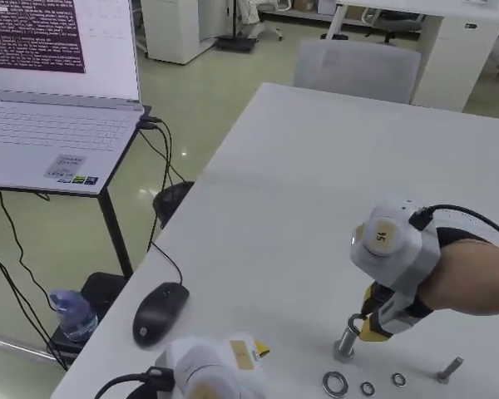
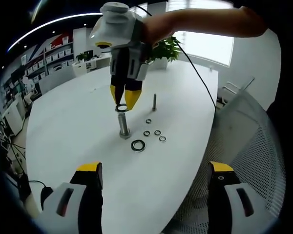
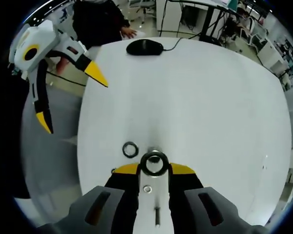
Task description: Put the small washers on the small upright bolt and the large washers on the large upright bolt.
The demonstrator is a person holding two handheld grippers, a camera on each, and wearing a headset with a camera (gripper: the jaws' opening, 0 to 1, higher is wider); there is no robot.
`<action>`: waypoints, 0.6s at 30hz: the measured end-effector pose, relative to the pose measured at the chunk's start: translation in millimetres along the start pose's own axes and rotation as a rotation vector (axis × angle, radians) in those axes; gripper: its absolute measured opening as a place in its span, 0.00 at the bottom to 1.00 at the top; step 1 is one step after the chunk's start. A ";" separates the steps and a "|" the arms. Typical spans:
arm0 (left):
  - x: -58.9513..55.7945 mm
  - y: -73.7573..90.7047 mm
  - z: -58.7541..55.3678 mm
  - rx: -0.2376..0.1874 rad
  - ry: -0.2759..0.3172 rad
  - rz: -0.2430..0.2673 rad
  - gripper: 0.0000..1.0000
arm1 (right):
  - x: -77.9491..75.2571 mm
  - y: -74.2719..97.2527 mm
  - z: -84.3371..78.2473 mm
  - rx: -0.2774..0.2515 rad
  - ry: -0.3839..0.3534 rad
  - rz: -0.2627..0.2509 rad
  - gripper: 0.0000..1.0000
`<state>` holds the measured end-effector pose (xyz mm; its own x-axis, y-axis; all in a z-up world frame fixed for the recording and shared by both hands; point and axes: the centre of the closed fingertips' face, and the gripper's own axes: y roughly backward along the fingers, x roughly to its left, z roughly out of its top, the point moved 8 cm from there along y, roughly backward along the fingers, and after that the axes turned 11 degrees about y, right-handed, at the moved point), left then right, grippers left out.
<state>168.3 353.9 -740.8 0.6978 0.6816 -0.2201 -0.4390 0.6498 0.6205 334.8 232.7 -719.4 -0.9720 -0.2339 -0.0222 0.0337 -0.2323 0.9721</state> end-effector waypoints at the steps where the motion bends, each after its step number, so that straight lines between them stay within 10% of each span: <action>1: -0.3 -0.1 -0.3 0.005 -0.003 0.000 0.89 | -1.1 -1.1 1.0 -0.003 0.000 -0.005 0.23; 18: -0.2 1.6 0.9 0.004 -0.001 -0.003 0.84 | -1.5 -27.1 -0.6 0.036 -0.011 0.023 0.23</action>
<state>168.0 354.5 -739.1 0.6995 0.6795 -0.2213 -0.4345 0.6503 0.6231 335.5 238.7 -745.9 -0.9735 -0.2286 0.0026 0.0478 -0.1925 0.9801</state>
